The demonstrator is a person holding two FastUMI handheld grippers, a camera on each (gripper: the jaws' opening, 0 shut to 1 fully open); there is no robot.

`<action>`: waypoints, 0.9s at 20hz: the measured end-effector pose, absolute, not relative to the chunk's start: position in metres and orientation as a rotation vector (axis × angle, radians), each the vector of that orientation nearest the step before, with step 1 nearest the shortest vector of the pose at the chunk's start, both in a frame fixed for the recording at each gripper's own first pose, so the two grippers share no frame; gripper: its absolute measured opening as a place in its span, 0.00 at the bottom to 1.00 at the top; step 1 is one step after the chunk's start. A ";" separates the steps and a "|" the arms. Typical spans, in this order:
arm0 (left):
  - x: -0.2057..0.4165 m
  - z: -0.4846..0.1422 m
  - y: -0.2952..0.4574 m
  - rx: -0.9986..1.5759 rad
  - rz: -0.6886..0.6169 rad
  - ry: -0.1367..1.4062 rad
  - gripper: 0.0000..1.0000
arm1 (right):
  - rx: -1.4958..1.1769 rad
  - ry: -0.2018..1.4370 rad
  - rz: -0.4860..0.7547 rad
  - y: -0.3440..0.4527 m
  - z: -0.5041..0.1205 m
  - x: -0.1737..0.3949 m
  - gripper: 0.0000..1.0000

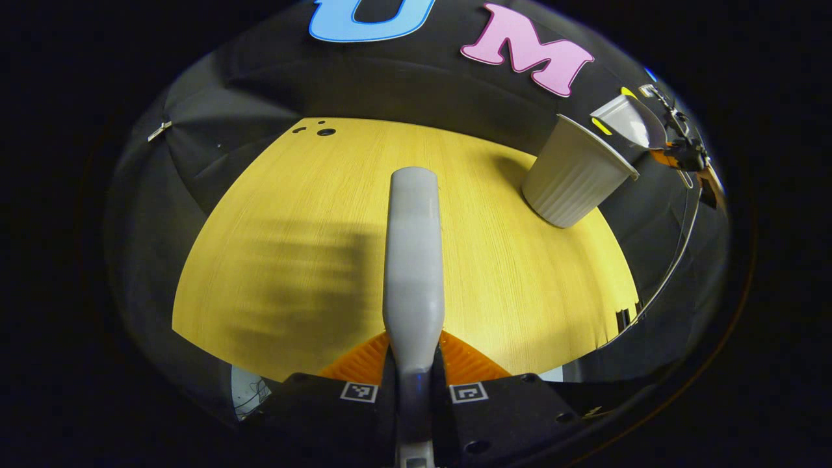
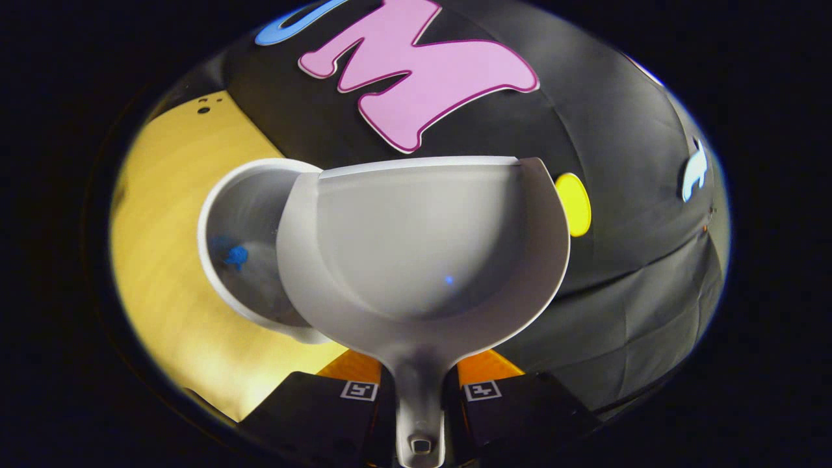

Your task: Pick up the small broom and dustpan from the desktop, sweep the trash into the dustpan with the broom, and then empty the trash into the garbage bin.

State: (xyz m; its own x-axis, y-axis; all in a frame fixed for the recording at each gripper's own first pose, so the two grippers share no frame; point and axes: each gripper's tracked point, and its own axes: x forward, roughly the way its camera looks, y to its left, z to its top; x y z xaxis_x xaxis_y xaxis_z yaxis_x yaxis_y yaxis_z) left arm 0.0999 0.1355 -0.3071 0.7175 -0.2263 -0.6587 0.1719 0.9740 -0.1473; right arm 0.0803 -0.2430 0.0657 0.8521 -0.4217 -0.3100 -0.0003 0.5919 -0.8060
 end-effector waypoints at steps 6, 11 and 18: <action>0.108 -0.320 0.154 -0.067 -0.172 0.752 0.25 | -0.654 0.520 -0.188 -0.209 0.067 0.009 0.33; 0.118 -0.330 0.173 -0.035 -0.144 0.765 0.25 | -0.422 0.570 -0.112 -0.174 0.039 -0.046 0.33; 0.129 -0.350 0.202 0.008 -0.124 0.807 0.25 | -0.289 0.692 0.034 -0.094 -0.036 -0.091 0.33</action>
